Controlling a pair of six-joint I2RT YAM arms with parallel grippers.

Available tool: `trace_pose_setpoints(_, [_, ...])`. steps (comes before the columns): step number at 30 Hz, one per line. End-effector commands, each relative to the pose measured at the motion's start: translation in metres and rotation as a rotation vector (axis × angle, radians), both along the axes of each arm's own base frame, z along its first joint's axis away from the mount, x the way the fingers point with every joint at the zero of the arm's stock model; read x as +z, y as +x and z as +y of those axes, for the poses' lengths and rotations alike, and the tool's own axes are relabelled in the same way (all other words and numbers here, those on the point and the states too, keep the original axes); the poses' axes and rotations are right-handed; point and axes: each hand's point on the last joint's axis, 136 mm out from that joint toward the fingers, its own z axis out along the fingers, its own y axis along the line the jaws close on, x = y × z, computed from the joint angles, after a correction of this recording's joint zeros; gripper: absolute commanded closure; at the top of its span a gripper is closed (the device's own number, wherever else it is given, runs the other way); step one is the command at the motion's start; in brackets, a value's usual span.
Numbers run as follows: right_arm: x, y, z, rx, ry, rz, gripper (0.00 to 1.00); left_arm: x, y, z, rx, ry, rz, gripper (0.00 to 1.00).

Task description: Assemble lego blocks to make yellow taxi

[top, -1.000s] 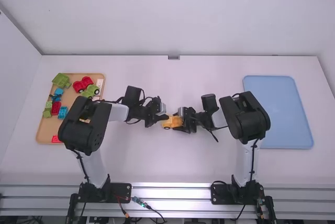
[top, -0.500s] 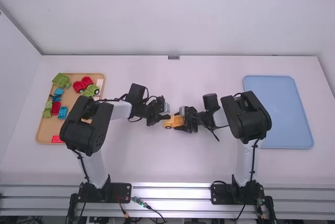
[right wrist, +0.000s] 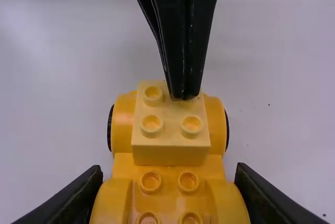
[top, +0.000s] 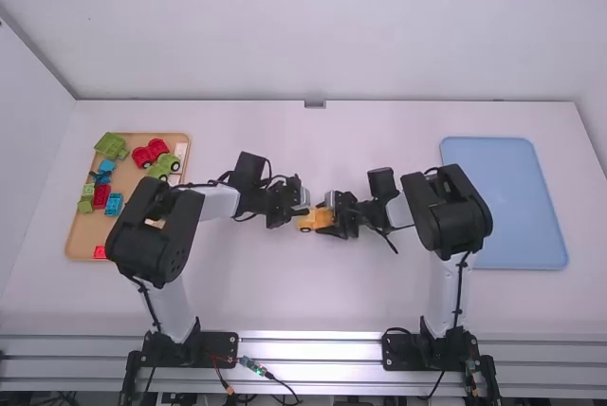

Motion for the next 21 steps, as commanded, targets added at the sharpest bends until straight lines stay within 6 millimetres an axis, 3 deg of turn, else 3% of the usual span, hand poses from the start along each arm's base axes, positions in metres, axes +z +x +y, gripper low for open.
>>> trace_pose_setpoints(1, [0.003,-0.002,0.001,0.020,0.039,0.017,0.41,-0.066,-0.033,0.020,0.040,0.203,0.142,0.98])
trace_pose_setpoints(8, [0.003,-0.001,-0.002,0.013,0.043,0.025,0.41,0.011,-0.009,0.014,-0.030,-0.048,0.062,0.98])
trace_pose_setpoints(13, [0.001,0.000,-0.002,0.005,0.029,0.024,0.41,0.091,0.020,0.039,-0.011,-0.201,-0.056,0.98])
trace_pose_setpoints(17, [-0.004,-0.002,0.001,0.006,0.003,0.021,0.41,0.126,0.047,0.059,0.094,-0.206,-0.078,0.98])
trace_pose_setpoints(21, [-0.010,-0.003,0.003,-0.001,-0.034,0.020,0.35,0.134,0.068,0.075,0.205,-0.173,-0.048,0.98])
